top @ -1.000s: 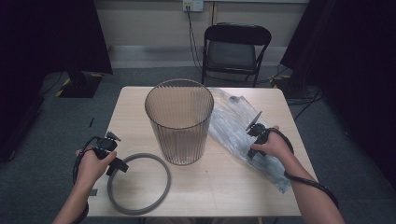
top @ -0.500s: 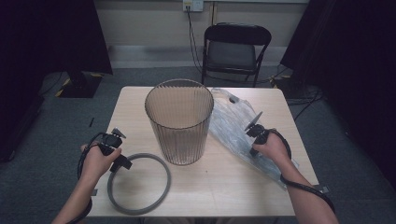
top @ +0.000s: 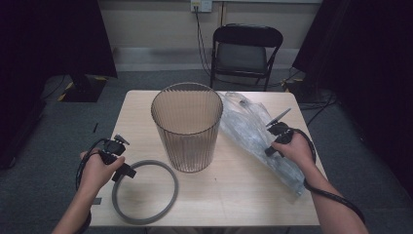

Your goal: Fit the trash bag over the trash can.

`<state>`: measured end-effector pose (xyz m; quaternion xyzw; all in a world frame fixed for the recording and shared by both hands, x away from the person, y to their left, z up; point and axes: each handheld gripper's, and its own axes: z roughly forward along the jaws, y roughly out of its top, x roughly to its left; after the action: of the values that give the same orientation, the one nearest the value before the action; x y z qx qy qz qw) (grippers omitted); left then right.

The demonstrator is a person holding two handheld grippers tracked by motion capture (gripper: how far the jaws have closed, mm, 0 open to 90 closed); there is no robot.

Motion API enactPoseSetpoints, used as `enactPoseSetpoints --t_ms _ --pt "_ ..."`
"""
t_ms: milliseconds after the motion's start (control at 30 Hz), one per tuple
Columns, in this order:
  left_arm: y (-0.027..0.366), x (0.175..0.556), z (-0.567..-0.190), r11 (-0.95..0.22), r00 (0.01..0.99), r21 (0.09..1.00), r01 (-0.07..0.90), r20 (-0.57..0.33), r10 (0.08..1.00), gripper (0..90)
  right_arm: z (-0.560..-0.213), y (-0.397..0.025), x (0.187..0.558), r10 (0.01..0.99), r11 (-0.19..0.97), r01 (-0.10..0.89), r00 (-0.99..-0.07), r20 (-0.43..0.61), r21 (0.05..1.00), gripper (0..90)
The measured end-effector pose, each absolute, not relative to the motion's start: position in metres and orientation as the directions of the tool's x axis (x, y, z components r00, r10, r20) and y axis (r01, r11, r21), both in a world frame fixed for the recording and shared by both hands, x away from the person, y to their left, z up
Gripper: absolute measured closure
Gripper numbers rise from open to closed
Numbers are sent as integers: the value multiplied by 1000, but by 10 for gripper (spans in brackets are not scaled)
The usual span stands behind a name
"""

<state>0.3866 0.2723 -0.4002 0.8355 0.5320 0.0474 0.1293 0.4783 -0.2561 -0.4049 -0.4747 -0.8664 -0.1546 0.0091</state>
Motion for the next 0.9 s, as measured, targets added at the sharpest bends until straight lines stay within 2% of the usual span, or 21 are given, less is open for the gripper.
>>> enactPoseSetpoints --t_ms 433,667,900 --pt "263 387 -397 -407 438 270 873 -65 896 189 -339 -268 473 816 484 804 -557 154 346 900" --pt "255 388 -394 -438 469 270 858 -63 881 190 -311 -268 476 815 487 794 -562 137 364 900" --pt "256 387 -394 -415 447 267 870 -69 892 191 -289 -266 482 812 491 787 -568 131 372 900"
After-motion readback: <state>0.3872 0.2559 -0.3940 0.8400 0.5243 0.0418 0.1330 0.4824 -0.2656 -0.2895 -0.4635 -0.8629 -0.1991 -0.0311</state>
